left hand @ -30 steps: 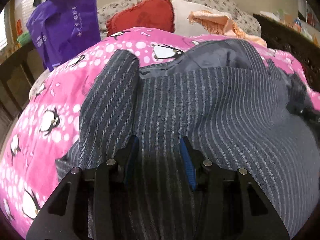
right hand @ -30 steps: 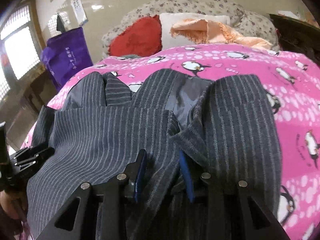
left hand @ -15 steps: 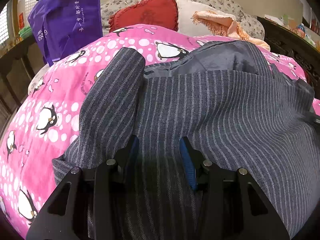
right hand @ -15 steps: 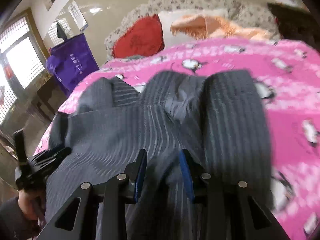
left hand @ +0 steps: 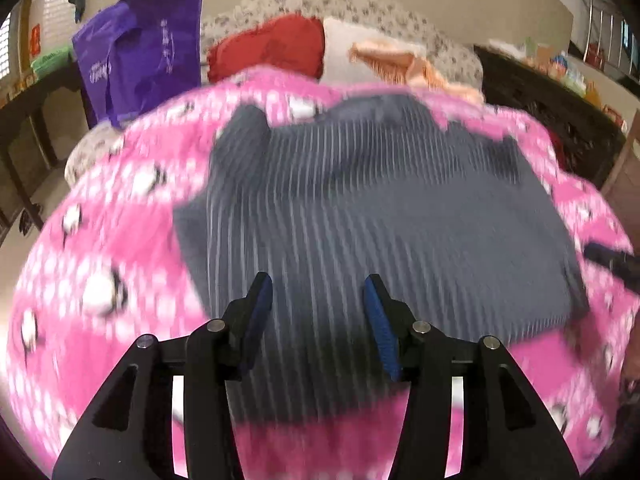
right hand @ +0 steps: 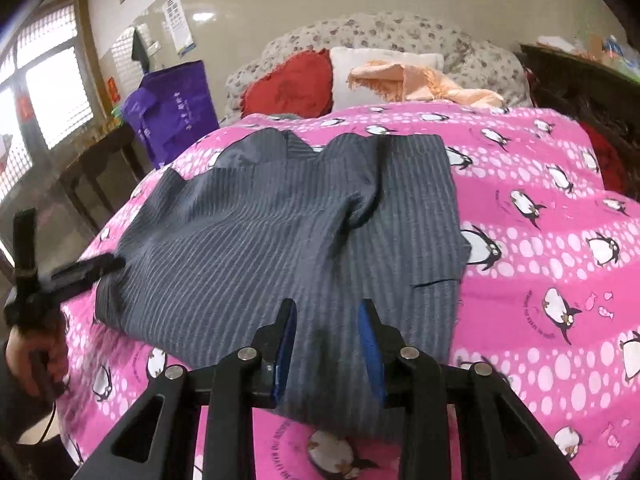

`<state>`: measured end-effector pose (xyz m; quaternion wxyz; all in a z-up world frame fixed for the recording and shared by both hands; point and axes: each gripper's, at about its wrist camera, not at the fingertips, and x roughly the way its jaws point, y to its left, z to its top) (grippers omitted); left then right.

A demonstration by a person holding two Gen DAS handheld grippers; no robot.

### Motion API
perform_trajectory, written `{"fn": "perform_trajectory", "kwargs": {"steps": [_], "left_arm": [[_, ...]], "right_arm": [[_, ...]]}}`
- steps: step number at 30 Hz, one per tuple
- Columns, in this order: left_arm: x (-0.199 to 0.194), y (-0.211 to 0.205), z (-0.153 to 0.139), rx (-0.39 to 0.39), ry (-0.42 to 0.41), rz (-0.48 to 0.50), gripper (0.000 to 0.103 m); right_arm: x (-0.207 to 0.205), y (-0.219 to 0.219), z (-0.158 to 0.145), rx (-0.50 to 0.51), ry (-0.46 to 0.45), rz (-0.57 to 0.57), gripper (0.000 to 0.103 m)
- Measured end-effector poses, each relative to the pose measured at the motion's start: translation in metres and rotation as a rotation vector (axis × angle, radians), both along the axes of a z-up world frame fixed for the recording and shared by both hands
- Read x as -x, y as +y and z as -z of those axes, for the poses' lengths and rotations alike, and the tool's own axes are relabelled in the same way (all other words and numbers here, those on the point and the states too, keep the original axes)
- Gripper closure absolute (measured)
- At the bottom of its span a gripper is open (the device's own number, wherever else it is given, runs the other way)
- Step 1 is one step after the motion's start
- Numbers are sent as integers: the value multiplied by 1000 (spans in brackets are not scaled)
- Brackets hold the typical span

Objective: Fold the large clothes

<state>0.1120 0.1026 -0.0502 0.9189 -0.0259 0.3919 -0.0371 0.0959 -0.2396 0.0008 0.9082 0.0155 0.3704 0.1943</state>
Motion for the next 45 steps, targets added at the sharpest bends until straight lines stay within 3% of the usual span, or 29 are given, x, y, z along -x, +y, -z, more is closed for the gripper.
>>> {"fn": "perform_trajectory", "kwargs": {"steps": [2, 5, 7, 10, 14, 18, 36, 41, 45], "left_arm": [[7, 1, 14, 4, 20, -11, 55], [15, 2, 25, 37, 1, -23, 52], [19, -3, 28, 20, -21, -13, 43], [24, -9, 32, -12, -36, -10, 24], [20, -6, 33, 20, -23, -11, 20], [15, -5, 39, 59, 11, 26, 0], [16, -12, 40, 10, 12, 22, 0], [36, 12, 8, 91, -104, -69, 0], [37, 17, -25, 123, -208, -68, 1]], "right_arm": [[-1, 10, 10, 6, 30, -11, 73], [-7, 16, 51, 97, 116, 33, 72], [0, 7, 61, 36, 57, 42, 72], [4, 5, 63, 42, 31, 54, 71], [7, 7, 65, 69, -6, 58, 71], [9, 5, 66, 52, -7, 56, 70], [13, 7, 64, 57, -14, 57, 70], [14, 8, 64, 69, -19, 60, 69], [15, 9, 64, 63, -17, 61, 68]]}}
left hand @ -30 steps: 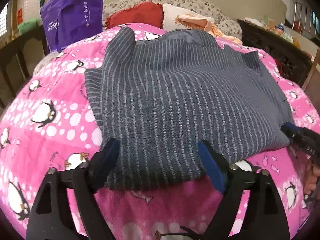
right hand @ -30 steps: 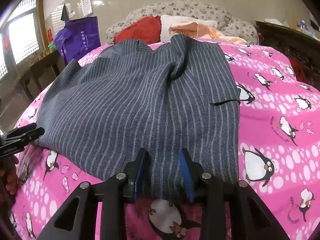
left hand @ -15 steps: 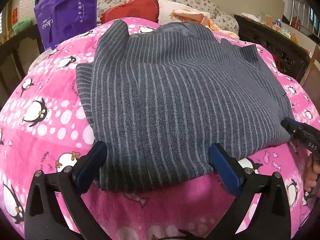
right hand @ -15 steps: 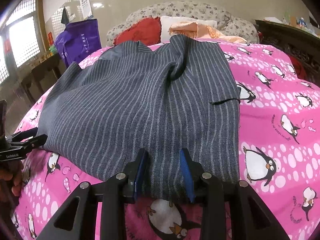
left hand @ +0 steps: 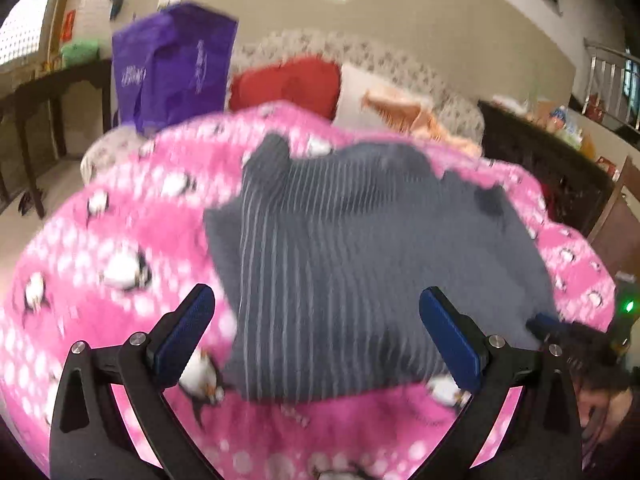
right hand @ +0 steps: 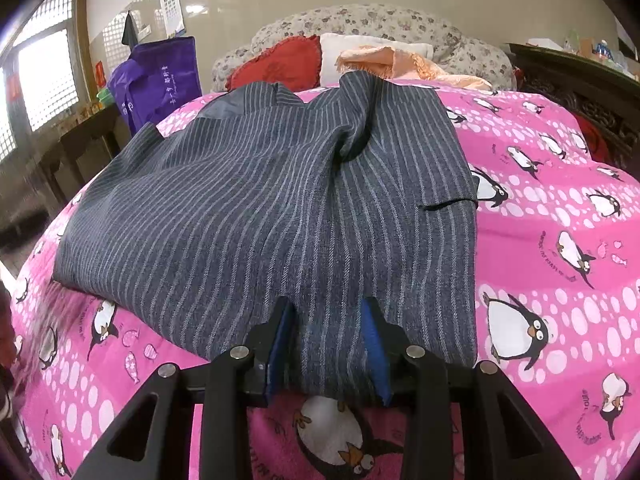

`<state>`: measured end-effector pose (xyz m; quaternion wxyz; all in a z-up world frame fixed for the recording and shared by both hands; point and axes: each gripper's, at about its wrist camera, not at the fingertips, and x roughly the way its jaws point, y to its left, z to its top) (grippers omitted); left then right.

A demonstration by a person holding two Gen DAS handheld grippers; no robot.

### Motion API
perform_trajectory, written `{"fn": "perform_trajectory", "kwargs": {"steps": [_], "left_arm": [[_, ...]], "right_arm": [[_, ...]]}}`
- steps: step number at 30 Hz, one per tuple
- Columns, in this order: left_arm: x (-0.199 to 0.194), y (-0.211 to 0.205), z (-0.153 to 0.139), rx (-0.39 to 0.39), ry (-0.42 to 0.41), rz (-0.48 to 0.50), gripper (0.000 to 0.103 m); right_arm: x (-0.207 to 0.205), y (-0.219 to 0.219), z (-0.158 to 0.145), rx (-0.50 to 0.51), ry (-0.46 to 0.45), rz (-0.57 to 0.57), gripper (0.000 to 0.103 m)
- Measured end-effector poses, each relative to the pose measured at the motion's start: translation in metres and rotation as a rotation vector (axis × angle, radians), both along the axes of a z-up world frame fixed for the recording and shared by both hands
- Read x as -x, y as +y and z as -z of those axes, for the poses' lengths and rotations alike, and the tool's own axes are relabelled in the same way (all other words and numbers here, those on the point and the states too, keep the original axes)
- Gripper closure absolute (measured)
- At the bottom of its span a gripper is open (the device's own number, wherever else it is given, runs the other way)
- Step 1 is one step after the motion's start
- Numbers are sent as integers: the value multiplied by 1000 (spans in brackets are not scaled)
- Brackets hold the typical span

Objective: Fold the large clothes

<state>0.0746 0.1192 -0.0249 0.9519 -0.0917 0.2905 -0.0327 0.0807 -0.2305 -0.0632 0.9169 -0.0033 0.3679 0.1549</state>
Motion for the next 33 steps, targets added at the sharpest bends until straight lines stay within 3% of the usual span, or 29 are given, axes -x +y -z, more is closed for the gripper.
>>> {"fn": "perform_trajectory", "kwargs": {"steps": [2, 4, 5, 7, 10, 11, 19, 25, 30, 33], "left_arm": [[-11, -10, -8, 5, -8, 50, 10], [-23, -23, -7, -6, 14, 100, 26], [-31, -29, -5, -27, 27, 112, 28], [-46, -33, 8, -64, 70, 93, 28], [-69, -25, 53, -87, 214, 55, 28], [-66, -25, 54, -94, 183, 58, 28], [-66, -19, 48, -67, 178, 48, 28], [-58, 41, 11, 22, 122, -63, 28], [-87, 62, 11, 79, 188, -28, 26], [-105, 61, 32, 98, 270, 4, 25]], "right_arm": [[0, 0, 0, -1, 0, 1, 68], [0, 0, 0, -1, -1, 1, 68], [0, 0, 0, -3, 0, 1, 68], [0, 0, 0, -9, 2, -1, 68], [0, -1, 0, -21, 5, -1, 68], [0, -1, 0, -25, 6, -4, 68], [-2, -2, 1, -30, 9, -5, 68], [-3, -3, 1, -19, 4, -4, 68], [-3, -3, 1, -19, 3, -4, 68], [-4, -2, 1, -16, 2, -4, 68]]}}
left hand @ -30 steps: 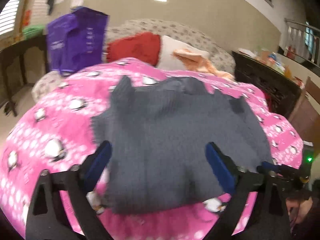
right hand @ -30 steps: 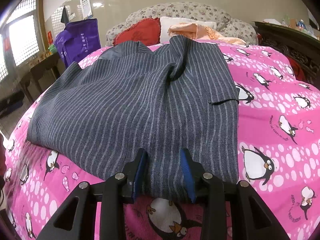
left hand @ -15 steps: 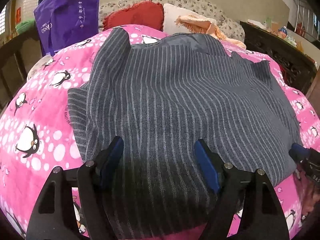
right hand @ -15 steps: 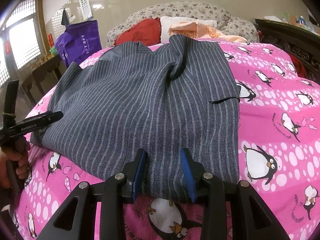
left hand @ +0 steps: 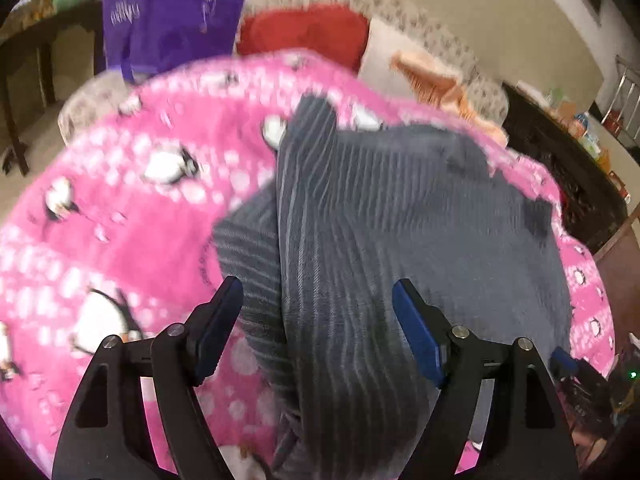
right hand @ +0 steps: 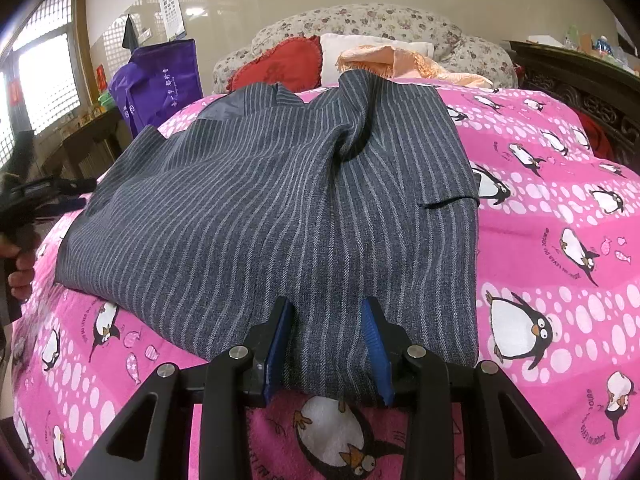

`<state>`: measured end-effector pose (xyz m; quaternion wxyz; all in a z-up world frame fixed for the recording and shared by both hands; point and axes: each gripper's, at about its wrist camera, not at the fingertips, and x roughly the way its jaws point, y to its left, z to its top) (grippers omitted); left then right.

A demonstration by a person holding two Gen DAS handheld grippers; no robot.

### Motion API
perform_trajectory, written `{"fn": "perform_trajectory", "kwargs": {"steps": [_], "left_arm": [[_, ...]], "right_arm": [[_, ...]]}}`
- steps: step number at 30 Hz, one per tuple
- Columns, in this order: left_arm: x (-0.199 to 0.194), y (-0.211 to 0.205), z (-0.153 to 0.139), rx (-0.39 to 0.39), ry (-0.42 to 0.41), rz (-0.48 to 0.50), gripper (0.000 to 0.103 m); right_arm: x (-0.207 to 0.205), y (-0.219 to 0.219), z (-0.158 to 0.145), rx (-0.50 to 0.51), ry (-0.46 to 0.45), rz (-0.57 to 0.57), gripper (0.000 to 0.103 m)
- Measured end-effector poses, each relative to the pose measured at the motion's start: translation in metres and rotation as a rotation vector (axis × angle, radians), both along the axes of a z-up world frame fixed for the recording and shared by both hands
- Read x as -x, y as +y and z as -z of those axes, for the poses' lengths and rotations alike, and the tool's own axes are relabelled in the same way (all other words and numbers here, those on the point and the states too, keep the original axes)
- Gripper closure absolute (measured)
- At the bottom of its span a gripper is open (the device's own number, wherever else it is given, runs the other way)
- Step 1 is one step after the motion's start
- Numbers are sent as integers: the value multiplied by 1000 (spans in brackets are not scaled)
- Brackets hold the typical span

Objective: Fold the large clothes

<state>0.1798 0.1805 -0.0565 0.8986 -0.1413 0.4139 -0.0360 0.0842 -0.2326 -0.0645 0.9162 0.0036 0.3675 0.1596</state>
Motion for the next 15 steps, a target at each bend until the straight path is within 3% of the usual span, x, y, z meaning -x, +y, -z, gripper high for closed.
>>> {"fn": "perform_trajectory", "kwargs": {"steps": [2, 3, 4, 6, 11, 15], "left_arm": [[-10, 6, 17, -34, 50, -45, 24], [-12, 13, 26, 15, 56, -55, 21], [-11, 20, 29, 76, 28, -65, 19], [-12, 25, 30, 119, 12, -62, 15], [-5, 39, 22, 123, -24, -75, 15], [-2, 27, 28, 138, -4, 65, 15]], "right_arm": [[1, 0, 0, 0, -1, 1, 68], [0, 0, 0, 0, -1, 0, 68], [0, 0, 0, 0, -1, 0, 68], [0, 0, 0, 2, -2, 1, 68], [0, 3, 1, 11, -7, 5, 68], [0, 2, 1, 9, -7, 6, 68]]}}
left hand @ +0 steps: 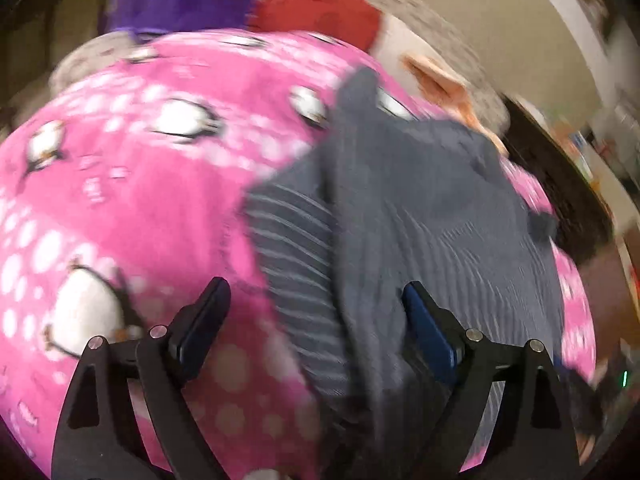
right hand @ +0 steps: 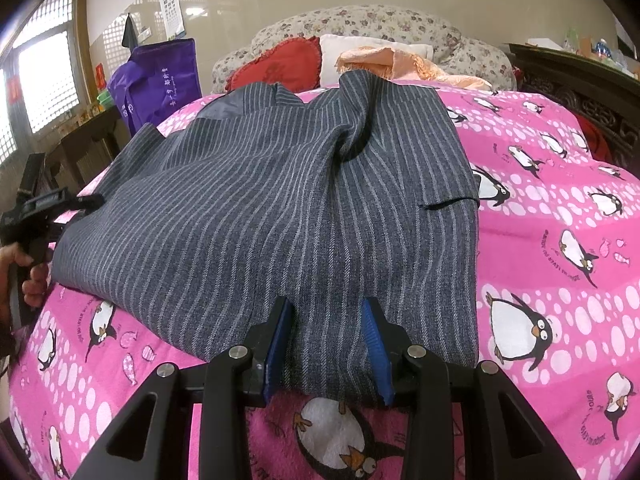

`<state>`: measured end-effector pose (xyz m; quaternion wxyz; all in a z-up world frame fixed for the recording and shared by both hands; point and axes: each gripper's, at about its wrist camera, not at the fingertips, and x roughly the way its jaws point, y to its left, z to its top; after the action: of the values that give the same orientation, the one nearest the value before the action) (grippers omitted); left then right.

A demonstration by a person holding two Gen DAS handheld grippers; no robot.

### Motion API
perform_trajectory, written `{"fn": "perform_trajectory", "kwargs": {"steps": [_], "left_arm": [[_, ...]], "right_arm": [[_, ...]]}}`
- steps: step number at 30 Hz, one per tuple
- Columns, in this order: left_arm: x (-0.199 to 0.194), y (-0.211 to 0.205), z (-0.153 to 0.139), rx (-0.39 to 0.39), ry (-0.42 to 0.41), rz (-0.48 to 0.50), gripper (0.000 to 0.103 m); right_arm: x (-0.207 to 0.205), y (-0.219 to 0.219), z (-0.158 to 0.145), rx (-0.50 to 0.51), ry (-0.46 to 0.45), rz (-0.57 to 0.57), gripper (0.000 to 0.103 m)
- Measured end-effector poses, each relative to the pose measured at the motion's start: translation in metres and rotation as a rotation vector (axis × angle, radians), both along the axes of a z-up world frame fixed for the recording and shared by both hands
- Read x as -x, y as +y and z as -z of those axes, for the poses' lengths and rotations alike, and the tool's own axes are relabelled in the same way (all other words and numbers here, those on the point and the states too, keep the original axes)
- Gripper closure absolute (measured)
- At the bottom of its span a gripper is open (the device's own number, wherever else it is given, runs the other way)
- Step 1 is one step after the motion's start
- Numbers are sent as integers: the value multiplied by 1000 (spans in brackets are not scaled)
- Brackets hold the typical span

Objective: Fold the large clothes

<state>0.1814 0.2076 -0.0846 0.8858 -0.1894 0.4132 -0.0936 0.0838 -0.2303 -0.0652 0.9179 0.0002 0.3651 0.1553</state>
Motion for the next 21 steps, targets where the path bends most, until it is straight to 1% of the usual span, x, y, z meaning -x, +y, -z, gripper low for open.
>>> {"fn": "perform_trajectory", "kwargs": {"steps": [2, 3, 5, 8, 10, 11, 12, 14, 15, 16, 17, 19, 20, 21], "left_arm": [[-4, -9, -2, 15, -2, 56, 15], [-8, -10, -4, 23, -10, 61, 16], [-19, -9, -8, 42, -22, 58, 20], [-34, -10, -14, 37, -20, 72, 36], [-40, -15, -17, -9, -21, 101, 59], [-40, -17, -18, -34, -27, 119, 63], [-38, -17, -18, -45, -30, 135, 63], [-33, -11, -11, -71, -28, 167, 63], [-31, -9, -8, -69, -25, 180, 63], [-30, -8, -5, -62, -19, 191, 61], [-29, -9, -3, -58, -9, 198, 58], [-27, -13, -1, -42, 7, 252, 35], [-26, -17, -1, -45, 7, 280, 32], [-26, -20, -2, -56, 4, 299, 25]], "right_arm": [[0, 0, 0, 1, -1, 0, 68], [0, 0, 0, 0, 0, -1, 68], [0, 0, 0, 0, 0, 1, 68], [0, 0, 0, 3, -1, 2, 68], [0, 0, 0, 2, -1, 2, 68], [-1, 0, 0, 0, 0, 1, 67], [-1, 0, 0, -1, 0, 1, 67], [0, 0, 0, -4, 1, 2, 67], [-1, 0, 0, -5, 1, 2, 67], [0, 0, 0, -7, 2, 3, 67], [-1, 0, 1, -9, 2, 4, 67], [0, 0, 1, -12, 4, 5, 67], [0, 0, 1, -12, 4, 5, 67], [0, 1, 1, -12, 4, 5, 67]]}}
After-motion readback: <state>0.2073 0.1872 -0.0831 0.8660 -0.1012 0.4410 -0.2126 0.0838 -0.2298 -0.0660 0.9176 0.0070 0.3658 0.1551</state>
